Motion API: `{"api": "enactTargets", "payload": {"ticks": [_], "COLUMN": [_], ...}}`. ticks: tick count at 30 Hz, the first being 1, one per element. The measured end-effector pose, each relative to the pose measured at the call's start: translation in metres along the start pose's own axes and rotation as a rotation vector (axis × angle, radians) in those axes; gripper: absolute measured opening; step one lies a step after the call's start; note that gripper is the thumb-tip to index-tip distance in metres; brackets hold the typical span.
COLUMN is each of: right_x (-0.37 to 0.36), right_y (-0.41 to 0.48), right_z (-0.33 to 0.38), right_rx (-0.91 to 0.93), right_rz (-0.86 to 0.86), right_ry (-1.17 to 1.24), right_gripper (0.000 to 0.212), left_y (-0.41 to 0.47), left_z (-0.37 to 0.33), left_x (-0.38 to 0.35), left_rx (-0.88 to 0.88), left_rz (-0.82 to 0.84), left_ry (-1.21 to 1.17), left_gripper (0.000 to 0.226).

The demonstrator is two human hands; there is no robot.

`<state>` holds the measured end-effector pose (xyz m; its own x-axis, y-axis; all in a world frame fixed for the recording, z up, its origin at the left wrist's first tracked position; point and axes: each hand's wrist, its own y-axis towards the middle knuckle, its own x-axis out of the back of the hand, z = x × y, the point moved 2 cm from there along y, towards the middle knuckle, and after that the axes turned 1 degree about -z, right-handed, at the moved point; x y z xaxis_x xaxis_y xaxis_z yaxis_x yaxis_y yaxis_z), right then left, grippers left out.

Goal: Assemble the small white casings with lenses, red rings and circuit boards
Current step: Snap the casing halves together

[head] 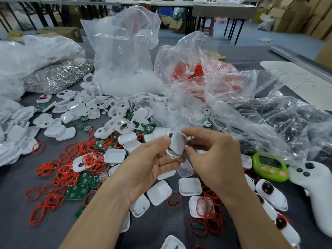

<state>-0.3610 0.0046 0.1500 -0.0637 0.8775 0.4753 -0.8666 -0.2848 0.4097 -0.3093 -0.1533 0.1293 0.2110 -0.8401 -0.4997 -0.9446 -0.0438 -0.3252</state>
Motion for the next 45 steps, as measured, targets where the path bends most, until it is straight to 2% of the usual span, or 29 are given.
{"api": "enactTargets", "payload": {"ticks": [6,9,16,22,25,31,35,41,45], "right_x": [0.001,0.001,0.005,0.008,0.007,0.009,0.009,0.009,0.008], "right_y": [-0.001,0.000,0.002,0.003,0.004,0.004,0.003,0.002,-0.001], "right_z": [0.003,0.003,-0.006,-0.005,-0.004,-0.005,-0.004,-0.002,-0.002], "right_rx": [-0.086,-0.094,-0.111,-0.022,-0.008,-0.007,-0.004,0.004,0.035], "right_rz": [0.103,0.111,0.075,0.156,0.171,0.191,0.185,0.205,0.196], "right_ry": [0.193,0.220,0.256,0.229,0.218,0.194,0.179,0.174,0.118], "right_gripper": [0.042,0.050,0.052,0.052,0.049,0.048,0.049,0.049,0.051], "left_y": [0.001,0.002,0.002,0.000,-0.001,0.000,0.000,-0.001,-0.002], "left_z": [0.001,0.002,0.003,0.002,0.001,0.001,0.002,0.002,0.002], "left_x": [0.002,0.003,0.002,0.001,0.000,-0.002,-0.001,0.000,0.000], "left_rx": [-0.012,-0.012,-0.005,0.000,-0.001,-0.007,-0.005,-0.023,-0.032], "left_rz": [-0.043,-0.031,0.000,0.017,0.044,0.033,0.042,0.025,0.023], "left_ry": [-0.062,-0.051,-0.059,-0.050,-0.036,-0.040,-0.038,0.014,0.057], "left_gripper": [0.057,0.052,0.042,0.073,0.065,0.068,0.057,0.026,0.027]}}
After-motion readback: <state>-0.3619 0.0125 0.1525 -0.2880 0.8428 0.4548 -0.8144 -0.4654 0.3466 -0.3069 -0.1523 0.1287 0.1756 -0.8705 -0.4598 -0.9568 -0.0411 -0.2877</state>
